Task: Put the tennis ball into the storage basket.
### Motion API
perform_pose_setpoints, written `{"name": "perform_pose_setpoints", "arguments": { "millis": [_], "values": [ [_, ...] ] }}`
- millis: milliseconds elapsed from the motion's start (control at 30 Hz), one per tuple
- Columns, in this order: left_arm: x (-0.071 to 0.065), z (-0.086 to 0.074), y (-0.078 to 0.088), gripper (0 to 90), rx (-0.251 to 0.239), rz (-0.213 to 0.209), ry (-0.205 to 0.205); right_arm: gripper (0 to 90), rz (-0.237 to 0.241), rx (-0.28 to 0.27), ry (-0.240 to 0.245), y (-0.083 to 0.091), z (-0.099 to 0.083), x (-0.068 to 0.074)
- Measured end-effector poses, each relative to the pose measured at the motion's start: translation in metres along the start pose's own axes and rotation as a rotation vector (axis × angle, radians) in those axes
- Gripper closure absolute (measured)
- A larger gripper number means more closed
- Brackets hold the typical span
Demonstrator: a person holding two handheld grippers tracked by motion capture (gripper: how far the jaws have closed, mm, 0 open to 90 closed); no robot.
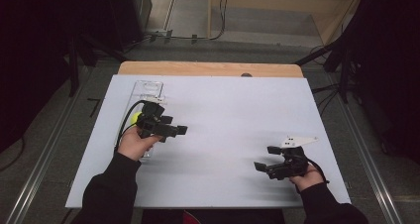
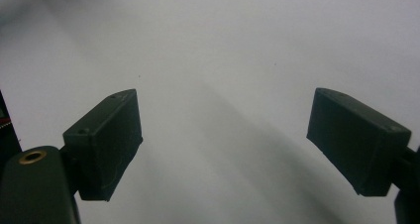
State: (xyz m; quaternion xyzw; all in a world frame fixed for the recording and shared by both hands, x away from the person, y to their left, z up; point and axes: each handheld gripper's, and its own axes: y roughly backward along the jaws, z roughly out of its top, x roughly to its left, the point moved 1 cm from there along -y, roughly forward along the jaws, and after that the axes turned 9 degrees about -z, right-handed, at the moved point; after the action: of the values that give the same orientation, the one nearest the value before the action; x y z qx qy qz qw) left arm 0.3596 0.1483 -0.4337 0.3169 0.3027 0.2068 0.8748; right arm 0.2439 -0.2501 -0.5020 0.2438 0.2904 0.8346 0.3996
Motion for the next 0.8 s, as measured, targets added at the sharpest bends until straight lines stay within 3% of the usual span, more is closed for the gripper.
{"name": "perform_pose_setpoints", "arguments": {
  "millis": [333, 567, 800],
  "values": [
    [-0.002, -0.015, -0.002, 21.3, 0.010, 0.008, -0.003, 11.9, -0.002, 0.001, 0.001, 0.000, 0.000, 0.000],
    [-0.004, -0.025, -0.002, 21.3, 0.010, -0.022, -0.009, 11.9, -0.003, 0.001, 0.001, 0.000, 0.000, 0.000],
    [-0.008, -0.037, -0.002, 21.3, 0.009, -0.042, -0.041, 11.9, -0.003, 0.002, 0.001, 0.000, 0.000, 0.000]
  ]
}}
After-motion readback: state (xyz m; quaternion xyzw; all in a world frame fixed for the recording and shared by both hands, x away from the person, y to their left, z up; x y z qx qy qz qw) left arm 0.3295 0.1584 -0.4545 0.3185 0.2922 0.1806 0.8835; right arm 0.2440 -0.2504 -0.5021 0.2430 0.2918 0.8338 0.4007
